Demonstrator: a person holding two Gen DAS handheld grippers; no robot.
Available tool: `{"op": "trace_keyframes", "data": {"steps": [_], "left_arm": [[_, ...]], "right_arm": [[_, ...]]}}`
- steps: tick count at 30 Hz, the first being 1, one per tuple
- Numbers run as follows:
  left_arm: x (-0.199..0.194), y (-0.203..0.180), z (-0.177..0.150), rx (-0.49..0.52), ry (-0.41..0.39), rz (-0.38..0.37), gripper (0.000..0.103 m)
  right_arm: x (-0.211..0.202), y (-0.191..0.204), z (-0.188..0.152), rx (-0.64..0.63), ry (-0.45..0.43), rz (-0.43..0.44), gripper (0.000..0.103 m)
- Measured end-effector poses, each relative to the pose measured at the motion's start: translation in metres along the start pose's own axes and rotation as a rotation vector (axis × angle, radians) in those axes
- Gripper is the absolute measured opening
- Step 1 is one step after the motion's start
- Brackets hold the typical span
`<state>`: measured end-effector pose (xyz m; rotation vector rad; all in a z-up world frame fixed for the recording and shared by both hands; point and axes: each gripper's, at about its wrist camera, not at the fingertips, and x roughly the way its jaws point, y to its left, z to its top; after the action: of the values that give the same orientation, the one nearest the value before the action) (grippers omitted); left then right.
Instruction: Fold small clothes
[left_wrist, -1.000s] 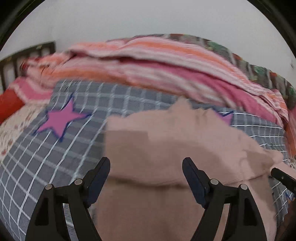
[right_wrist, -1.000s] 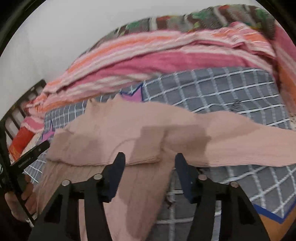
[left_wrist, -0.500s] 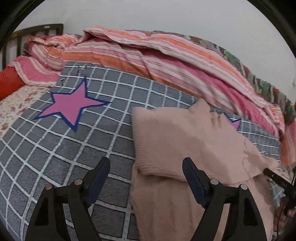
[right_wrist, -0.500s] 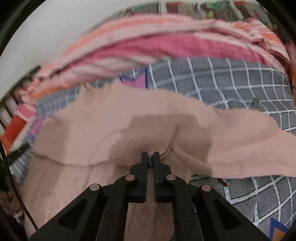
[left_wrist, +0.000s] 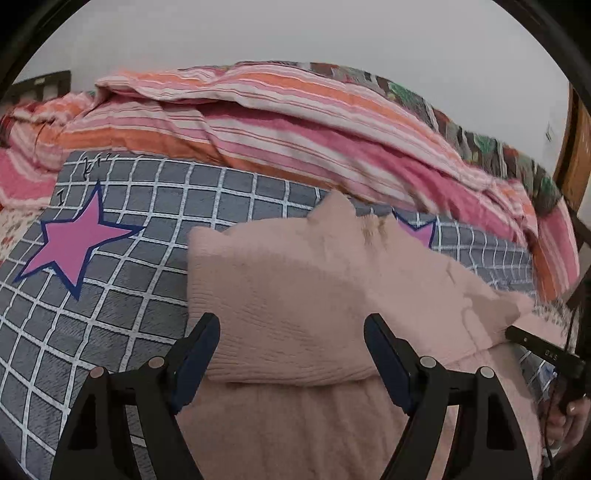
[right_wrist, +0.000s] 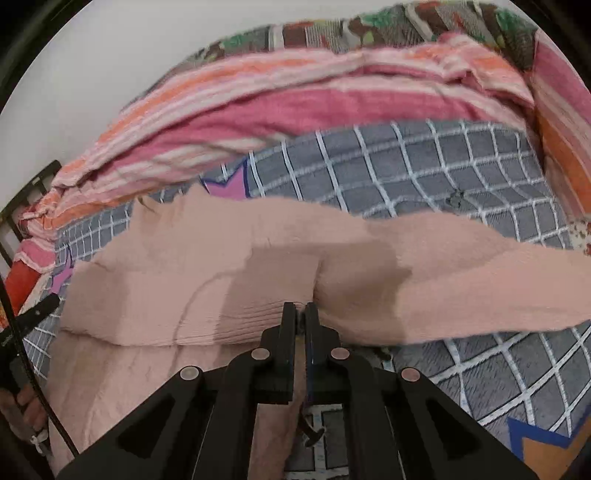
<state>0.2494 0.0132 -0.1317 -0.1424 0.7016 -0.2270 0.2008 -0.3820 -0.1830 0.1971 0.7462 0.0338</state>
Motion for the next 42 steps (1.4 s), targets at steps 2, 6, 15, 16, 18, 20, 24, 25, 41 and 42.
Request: {"op": "trace_keyframes", "data": {"steps": [2, 6, 15, 16, 18, 20, 24, 25, 41, 42], "left_arm": [[0.013, -0.003, -0.004, 0.022, 0.058, 0.031, 0.079], [0.026, -0.002, -0.009, 0.03, 0.116, 0.055, 0.079], [0.029, -0.01, -0.01, 0.079, 0.128, 0.088, 0.087], [0.028, -0.009, -0.011, 0.077, 0.127, 0.087, 0.087], [0.028, -0.009, -0.01, 0.079, 0.129, 0.086, 0.088], [0.029, -0.01, -0.009, 0.083, 0.131, 0.091, 0.088], [0.031, -0.011, -0.009, 0.091, 0.132, 0.097, 0.089], [0.031, -0.011, -0.009, 0.09, 0.131, 0.097, 0.089], [0.021, -0.004, -0.01, 0.051, 0.091, 0.06, 0.09], [0.018, -0.001, -0.009, 0.034, 0.082, 0.042, 0.09]], "right_arm": [[0.01, 0.004, -0.003, -0.019, 0.046, -0.021, 0.005], [0.004, 0.005, -0.002, -0.027, 0.056, -0.006, 0.03], [-0.069, -0.08, 0.002, 0.068, -0.082, -0.201, 0.066], [-0.076, -0.098, -0.001, 0.085, -0.083, -0.216, 0.07], [-0.083, -0.129, -0.009, 0.1, -0.067, -0.252, 0.07], [-0.085, -0.162, -0.02, 0.131, -0.037, -0.294, 0.07], [-0.077, -0.204, -0.033, 0.23, -0.004, -0.233, 0.07], [-0.076, -0.209, -0.032, 0.254, -0.018, -0.212, 0.07], [-0.045, -0.243, 0.018, 0.314, 0.017, -0.264, 0.01], [-0.046, -0.239, 0.021, 0.292, 0.002, -0.276, 0.006]]}}
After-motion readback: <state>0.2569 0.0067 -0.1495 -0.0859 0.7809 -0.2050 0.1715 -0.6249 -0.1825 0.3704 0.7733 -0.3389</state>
